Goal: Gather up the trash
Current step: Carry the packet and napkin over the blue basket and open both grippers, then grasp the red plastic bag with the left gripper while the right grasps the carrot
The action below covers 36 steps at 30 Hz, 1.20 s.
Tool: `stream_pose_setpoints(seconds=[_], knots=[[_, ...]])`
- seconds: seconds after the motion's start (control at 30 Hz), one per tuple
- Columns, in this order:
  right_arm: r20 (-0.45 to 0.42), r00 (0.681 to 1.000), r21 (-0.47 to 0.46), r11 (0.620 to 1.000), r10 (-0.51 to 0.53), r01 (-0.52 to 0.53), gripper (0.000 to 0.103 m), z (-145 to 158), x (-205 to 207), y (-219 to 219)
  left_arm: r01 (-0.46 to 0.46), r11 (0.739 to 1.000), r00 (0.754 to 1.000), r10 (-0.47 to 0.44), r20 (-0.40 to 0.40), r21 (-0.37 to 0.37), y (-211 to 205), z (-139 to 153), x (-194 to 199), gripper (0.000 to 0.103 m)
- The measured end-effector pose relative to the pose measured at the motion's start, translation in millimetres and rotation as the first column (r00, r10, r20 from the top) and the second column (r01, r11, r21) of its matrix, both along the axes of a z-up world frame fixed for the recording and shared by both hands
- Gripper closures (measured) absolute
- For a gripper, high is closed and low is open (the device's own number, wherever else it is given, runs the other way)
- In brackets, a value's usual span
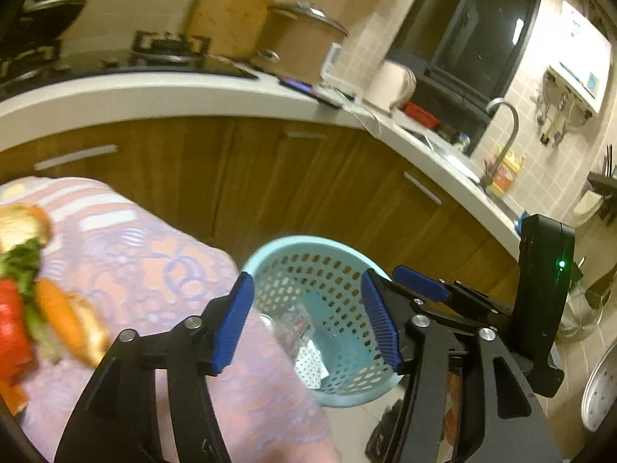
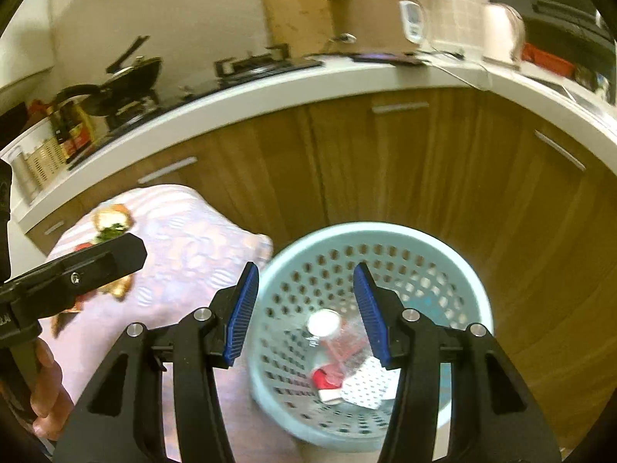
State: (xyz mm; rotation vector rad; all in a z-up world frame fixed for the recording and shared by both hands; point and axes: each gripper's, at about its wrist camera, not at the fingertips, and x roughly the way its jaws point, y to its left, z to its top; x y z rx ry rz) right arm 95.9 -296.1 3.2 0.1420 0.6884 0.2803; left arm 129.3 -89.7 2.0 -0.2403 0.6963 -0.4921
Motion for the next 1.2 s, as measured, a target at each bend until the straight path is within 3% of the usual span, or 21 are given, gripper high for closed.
stream_pose_setpoints(seconds=[0.2,0.4,0.53,0.77,0.9,1.2], knots=[[0.02,0.996,-0.003,0.996,0.09,-0.09,0.055,13.1,-7.0,51.5,-0.132,0.991,0.99,0.131,0.044,-0.001,58.6,17.3,-29.5,0.04],[0.007,0.981,-0.019,0.981,0.191,-0.191,0.055,10.7,-11.5,108.1,-0.292,0.957,0.956,0.291,0.041,-0.002,133.9,20.0,-55.4,0.035],[-0.013,0.965,-0.036,0.965,0.261,-0.261,0.055,4.6,-10.4,146.5,-0.354,0.935,0.935,0.354,0.006,0.031,176.1,13.4,-60.4,0.026],[-0.06,0.94,-0.061,0.938,0.337,-0.34,0.054,-10.2,3.1,195.3,-0.336,0.937,0.936,0.344,-0.078,0.093,201.2,-9.3,-40.7,0.022],[-0.086,0.931,-0.068,0.93,0.355,-0.361,0.042,-16.8,10.9,210.7,-0.33,0.936,0.927,0.345,-0.144,0.123,203.6,-27.7,-18.3,0.022],[-0.154,0.919,-0.099,0.92,0.363,-0.38,0.035,-33.9,37.6,233.1,-0.309,0.941,0.927,0.33,-0.177,0.135,209.2,-43.3,-0.4,0.022]])
